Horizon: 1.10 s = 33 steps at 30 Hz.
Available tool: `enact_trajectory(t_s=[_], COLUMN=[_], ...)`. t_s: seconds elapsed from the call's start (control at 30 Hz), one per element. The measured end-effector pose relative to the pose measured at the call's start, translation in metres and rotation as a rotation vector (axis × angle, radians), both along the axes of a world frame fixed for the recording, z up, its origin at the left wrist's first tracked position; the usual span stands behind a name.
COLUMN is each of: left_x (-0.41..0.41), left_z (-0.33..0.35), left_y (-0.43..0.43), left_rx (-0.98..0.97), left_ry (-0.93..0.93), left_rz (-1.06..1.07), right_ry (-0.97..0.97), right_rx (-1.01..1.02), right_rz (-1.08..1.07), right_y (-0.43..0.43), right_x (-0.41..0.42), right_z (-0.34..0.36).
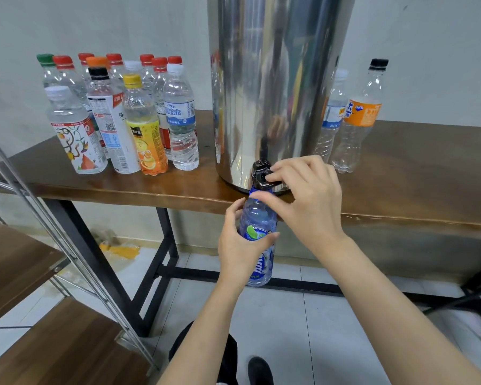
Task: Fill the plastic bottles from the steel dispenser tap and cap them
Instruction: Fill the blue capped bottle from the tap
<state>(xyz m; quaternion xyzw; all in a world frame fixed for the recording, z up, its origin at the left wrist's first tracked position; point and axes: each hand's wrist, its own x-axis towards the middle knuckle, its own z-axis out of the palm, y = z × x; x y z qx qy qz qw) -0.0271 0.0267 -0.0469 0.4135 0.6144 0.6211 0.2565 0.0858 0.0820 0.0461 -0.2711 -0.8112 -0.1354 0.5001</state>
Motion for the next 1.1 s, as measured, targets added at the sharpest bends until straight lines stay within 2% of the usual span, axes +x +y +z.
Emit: enact_trajectory(t_s=[0.23,0.37,0.47,0.57,0.7,0.87,1.1], left_x=[0.001,0.001,0.002,0.002,0.003,0.004,0.004], left_z=[0.001,-0.001,-0.001,-0.002,-0.005,-0.008,-0.009], left_y=[0.000,0.002,0.002,0.003,0.004,0.003,0.005], left_rx=[0.039,0.054,0.062,0.077,0.101,0.137,0.171], left_ry=[-0.002,0.006,0.009,0.022,0.077,0.149,0.167], left_rz=[0.010,0.020,0.018,0.023,0.064,0.102,0.112], right_ry=[0.141,0.205,0.185,0.233,0.297,0.386,0.389], right_rx=[-0.221,-0.435,-0.535,-0.527,-0.400,-0.402,-0.350], right_rz=[-0.014,0.137,0.196,0.243,0.205,0.267,0.261], right_y=[-0.008,0.003,0.017,0.026,0.028,0.027,0.031], right_x=[-0.004,0.009,0.015,0.011,0.004,-0.004,-0.005], right_z=[0.001,0.005,0.008,0.002,-0.011,-0.020,-0.025])
